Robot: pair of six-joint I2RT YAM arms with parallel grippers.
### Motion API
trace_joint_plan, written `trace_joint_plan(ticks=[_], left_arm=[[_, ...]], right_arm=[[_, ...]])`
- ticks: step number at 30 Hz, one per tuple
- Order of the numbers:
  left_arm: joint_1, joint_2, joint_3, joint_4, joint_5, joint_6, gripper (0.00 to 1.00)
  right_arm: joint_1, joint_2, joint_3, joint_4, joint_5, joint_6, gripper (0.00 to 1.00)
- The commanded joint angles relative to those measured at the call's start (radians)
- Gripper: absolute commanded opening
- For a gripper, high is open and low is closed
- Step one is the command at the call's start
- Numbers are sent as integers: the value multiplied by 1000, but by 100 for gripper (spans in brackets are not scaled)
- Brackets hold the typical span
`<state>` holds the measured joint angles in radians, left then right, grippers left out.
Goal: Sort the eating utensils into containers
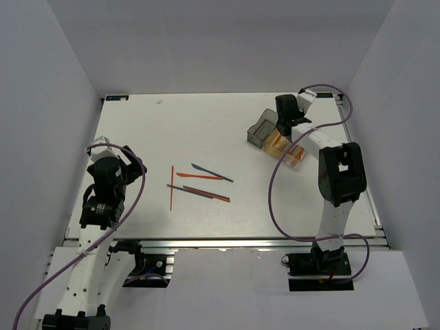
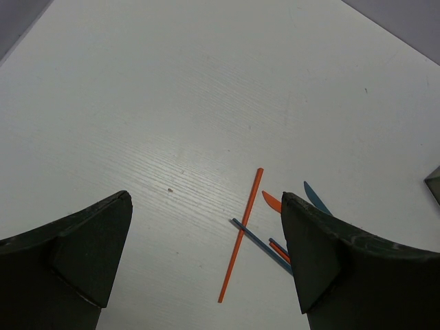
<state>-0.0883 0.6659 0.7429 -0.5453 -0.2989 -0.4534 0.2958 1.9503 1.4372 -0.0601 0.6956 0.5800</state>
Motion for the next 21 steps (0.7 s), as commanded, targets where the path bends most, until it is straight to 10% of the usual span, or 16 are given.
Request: trace_joint_plan(ticks=[1, 4, 12, 19, 21], left_arm=[[-4, 0, -2, 13, 3, 4, 98], [-4, 1, -2, 13, 3, 4, 98], [-7, 4, -4, 11, 1, 4, 98], [-5, 1, -4, 7, -23, -4, 98], [-7, 0, -4, 4, -32, -10, 98]], right_arm=[[-4, -54, -38, 49, 8, 32, 15], [-3, -67, -35, 45, -4, 30, 47], [8, -172, -57, 66, -114, -52, 51], [136, -168, 42, -34, -831, -536, 67], [265, -150, 52, -111, -833, -658, 77]])
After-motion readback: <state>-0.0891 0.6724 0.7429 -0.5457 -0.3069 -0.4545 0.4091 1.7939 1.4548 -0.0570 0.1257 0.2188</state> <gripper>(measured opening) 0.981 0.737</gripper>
